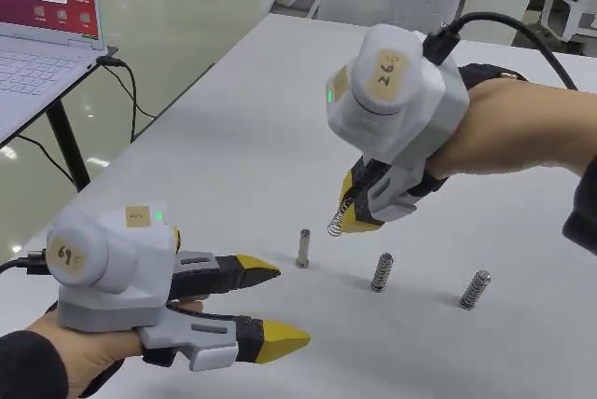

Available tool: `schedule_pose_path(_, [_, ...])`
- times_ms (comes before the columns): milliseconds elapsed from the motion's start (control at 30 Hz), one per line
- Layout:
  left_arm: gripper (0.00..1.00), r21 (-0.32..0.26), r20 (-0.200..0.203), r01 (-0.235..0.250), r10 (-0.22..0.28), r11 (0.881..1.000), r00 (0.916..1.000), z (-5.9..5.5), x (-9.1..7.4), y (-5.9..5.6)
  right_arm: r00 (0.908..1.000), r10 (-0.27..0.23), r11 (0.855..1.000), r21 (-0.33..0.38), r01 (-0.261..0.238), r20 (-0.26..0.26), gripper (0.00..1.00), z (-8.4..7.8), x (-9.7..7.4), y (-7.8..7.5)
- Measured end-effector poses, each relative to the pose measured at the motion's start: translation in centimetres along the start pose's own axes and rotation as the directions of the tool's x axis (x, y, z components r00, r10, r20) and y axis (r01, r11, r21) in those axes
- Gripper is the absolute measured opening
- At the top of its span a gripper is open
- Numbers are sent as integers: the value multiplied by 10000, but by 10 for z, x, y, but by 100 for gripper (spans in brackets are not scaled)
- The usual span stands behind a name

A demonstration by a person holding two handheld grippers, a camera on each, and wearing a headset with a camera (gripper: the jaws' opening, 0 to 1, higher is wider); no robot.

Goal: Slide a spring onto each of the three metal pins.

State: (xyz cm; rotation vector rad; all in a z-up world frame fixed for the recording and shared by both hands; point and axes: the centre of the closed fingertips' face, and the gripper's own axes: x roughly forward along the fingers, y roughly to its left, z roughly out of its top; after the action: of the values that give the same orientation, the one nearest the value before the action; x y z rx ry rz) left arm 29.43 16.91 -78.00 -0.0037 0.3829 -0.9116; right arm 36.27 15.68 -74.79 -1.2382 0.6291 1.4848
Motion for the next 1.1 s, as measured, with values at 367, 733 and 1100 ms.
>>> schedule_pose_path(367, [46,-47,-102,44,-45,10000,9999,-2,1,-1,9992,188,9996,-217,-196,-343,8,6,21,-15])
schedule_pose_path(733, [47,-8,-199,50,-50,10000,9998,-4,1,-1,9971,459,9984,-308,-478,-606,8,9,43,-24])
schedule_pose_path(1100, [48,-31,-182,26,-27,10000,9998,-4,1,0,9948,641,9974,-265,-663,-789,8,6,49,-22])
